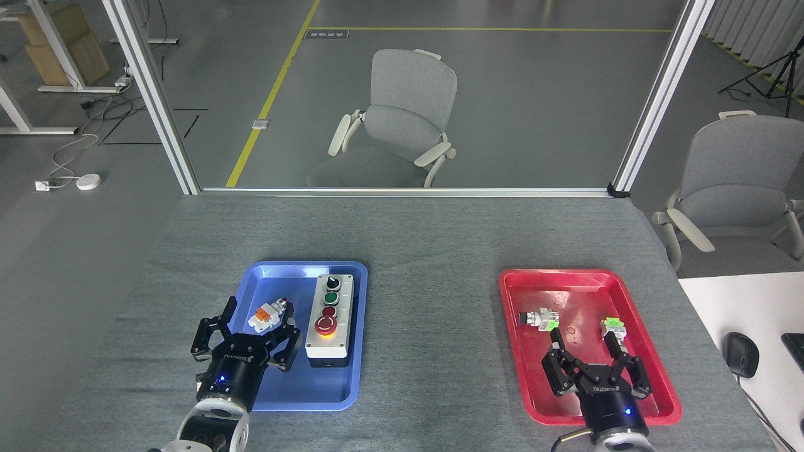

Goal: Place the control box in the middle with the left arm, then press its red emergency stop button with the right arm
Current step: 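Move the left gripper to the near end of the grey control box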

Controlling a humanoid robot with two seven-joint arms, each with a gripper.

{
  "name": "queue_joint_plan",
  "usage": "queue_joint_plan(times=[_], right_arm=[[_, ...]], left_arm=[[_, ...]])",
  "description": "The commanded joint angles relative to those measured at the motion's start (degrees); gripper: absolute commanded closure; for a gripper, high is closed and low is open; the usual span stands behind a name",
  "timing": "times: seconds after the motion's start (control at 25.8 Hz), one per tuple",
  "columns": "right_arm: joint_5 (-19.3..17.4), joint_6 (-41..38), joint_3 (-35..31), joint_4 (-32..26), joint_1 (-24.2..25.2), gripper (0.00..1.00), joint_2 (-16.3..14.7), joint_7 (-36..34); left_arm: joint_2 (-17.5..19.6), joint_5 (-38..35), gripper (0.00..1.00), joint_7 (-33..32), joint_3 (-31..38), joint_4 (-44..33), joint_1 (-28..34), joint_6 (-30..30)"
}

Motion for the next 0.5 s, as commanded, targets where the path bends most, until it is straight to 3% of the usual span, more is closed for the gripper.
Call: queue_joint_plan(times=[0.0,0.35,0.47], right_arm=[[0.47,1.57,0.33,0.03,-0.42,0.02,-0.32,0.48],[0.38,1.04,1.65,0.47,-2.62,0.02,-0.68,1.62],[0.64,1.22,1.74,0.38,-2.53,0.02,-0.68,1.62]], left_arm=[[-0.28,0.04,0.01,0.21,0.03,0.05,-0.03,0.0],[-0.72,0.92,0.01,1.09,-0.5,-5.92,1.82,-1.06],[-2.56,0.74,0.01,1.01,-3.49,-5.66,3.14,-2.02]])
